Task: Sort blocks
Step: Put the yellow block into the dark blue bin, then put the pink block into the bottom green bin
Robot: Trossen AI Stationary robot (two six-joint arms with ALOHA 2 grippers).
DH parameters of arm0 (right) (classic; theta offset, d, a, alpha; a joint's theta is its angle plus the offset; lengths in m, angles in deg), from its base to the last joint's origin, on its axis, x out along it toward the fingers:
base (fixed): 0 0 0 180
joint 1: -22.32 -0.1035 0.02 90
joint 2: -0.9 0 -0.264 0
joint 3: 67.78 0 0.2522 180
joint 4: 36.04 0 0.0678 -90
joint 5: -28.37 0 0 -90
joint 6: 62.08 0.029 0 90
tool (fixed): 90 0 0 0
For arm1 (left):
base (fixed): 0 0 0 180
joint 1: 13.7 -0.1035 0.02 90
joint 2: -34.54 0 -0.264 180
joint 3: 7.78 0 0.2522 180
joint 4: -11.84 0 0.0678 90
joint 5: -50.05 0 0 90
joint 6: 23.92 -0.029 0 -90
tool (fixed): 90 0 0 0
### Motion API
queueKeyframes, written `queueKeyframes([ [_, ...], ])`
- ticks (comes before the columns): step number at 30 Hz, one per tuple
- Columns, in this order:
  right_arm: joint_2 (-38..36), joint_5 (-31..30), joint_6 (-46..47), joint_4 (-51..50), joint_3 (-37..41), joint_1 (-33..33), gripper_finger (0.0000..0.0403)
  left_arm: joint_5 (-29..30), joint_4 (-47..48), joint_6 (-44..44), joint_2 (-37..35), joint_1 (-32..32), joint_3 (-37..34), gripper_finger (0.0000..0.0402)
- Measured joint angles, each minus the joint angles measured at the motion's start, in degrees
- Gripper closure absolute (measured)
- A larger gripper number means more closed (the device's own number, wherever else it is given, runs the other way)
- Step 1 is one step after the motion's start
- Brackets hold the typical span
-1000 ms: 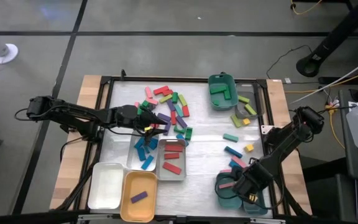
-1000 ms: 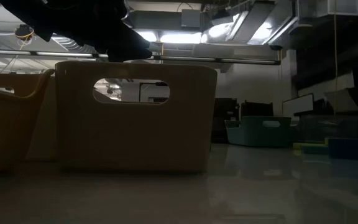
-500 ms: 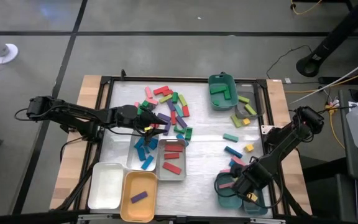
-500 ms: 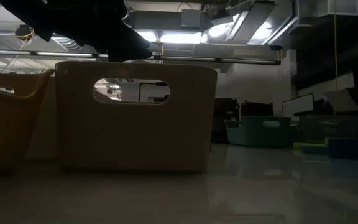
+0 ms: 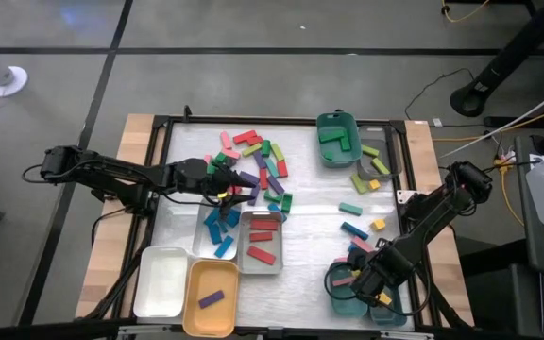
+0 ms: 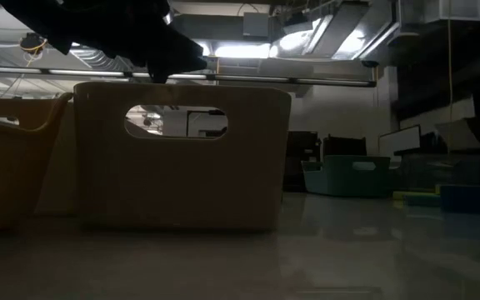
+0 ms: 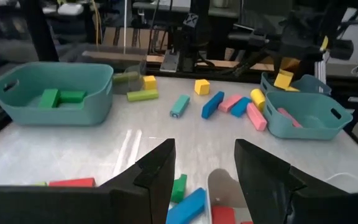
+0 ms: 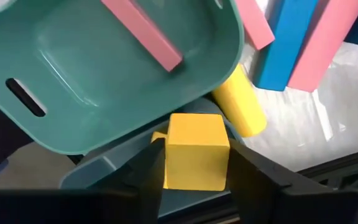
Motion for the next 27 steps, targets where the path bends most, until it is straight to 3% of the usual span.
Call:
queueKeyframes([
  [8, 0.0, 1.4, -0.5, -0.8, 0.0, 0.1, 0.0136, 0.0, 0.2, -1.6, 0.0, 0.4, 0.0, 0.0247],
  [12, 0.0, 5.9, -4.8, -0.9, 0.0, 0.3, 0.0119, 0.0, 0.2, -1.9, 0.0, 0.4, 0.0, 0.0247],
  [16, -0.4, 6.1, -8.7, -2.2, 0.0, 1.9, 0.0117, 0.0, -0.2, -1.9, 0.0, 0.3, 0.0, 0.0247],
  [19, -1.4, 2.9, -11.9, -6.2, -0.6, 4.2, 0.0117, 0.0, -2.0, -1.9, 0.0, 0.3, 0.0, 0.0247],
  [24, -3.1, -10.2, -18.5, -10.5, -1.8, 7.8, 0.0117, 0.0, -8.8, -2.8, -0.1, -0.1, -4.1, 0.0247],
  [27, -3.6, -12.8, -25.1, -9.5, -1.8, 11.2, 0.0117, 0.1, -14.2, -2.7, -1.1, -1.4, -6.9, 0.0247],
])
